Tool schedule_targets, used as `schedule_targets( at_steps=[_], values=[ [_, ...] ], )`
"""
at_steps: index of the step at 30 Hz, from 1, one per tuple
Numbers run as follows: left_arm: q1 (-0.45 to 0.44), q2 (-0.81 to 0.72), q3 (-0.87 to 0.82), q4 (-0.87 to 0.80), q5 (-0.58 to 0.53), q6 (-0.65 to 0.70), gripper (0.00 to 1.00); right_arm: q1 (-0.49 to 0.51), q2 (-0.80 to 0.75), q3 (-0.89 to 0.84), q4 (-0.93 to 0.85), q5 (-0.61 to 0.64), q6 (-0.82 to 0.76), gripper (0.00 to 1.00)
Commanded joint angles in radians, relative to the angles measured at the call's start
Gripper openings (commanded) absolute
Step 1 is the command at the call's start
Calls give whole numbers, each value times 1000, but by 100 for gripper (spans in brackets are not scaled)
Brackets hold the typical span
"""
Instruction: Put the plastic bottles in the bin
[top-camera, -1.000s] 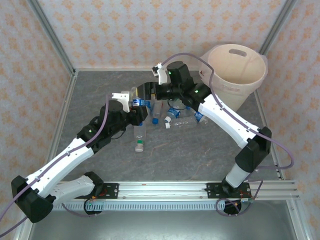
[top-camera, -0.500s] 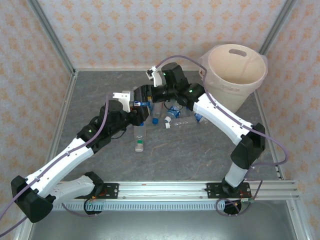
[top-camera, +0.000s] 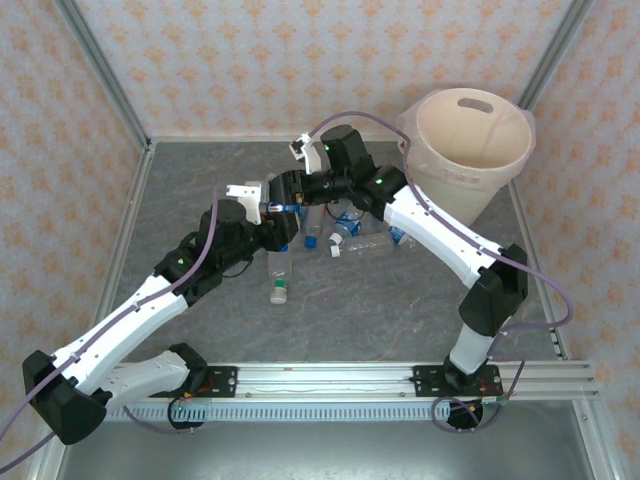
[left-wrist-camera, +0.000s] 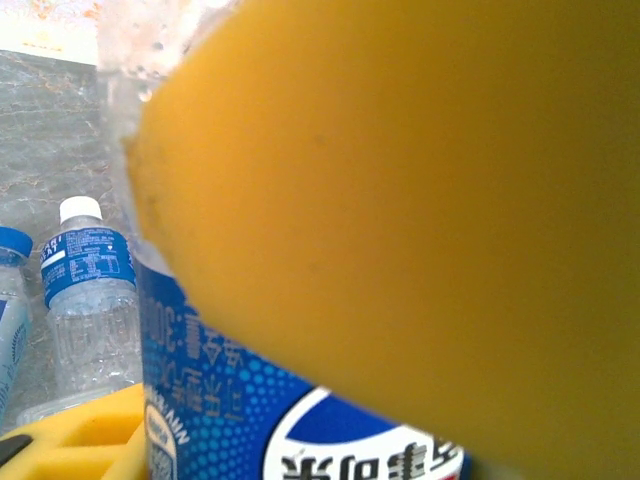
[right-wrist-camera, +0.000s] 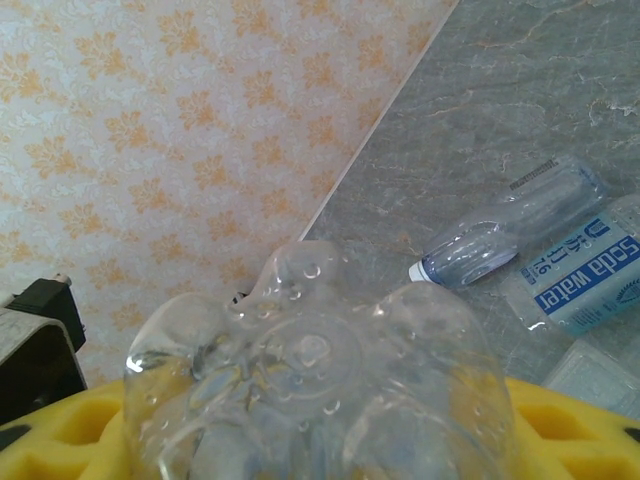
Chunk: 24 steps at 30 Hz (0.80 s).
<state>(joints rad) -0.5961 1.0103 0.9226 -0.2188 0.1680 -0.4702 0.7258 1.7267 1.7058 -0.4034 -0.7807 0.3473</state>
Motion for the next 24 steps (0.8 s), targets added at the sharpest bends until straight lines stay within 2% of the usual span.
schedule_targets(
  at_steps=[1,6,9,11,14,15,24],
  values=[
    [-12,-17,16,50,-11,11,52,2,-2,37,-1,45,12,47],
    [-13,-22,23,46,-32,11,63,-13,-16,42,-7,90,19,46],
    [-12,-28,27,37,-48,7,74,-42,-25,39,-7,105,31,45],
    [-11,-37,28,34,-58,3,87,-65,-35,32,-4,115,42,44],
    [-11,-55,29,30,-86,-6,90,-104,-58,20,0,139,53,44],
    [-11,-63,31,26,-101,-9,98,-120,-66,20,-5,152,52,44],
    [-10,-116,30,-6,-226,-30,99,-337,-170,24,-21,251,85,44]
  ],
)
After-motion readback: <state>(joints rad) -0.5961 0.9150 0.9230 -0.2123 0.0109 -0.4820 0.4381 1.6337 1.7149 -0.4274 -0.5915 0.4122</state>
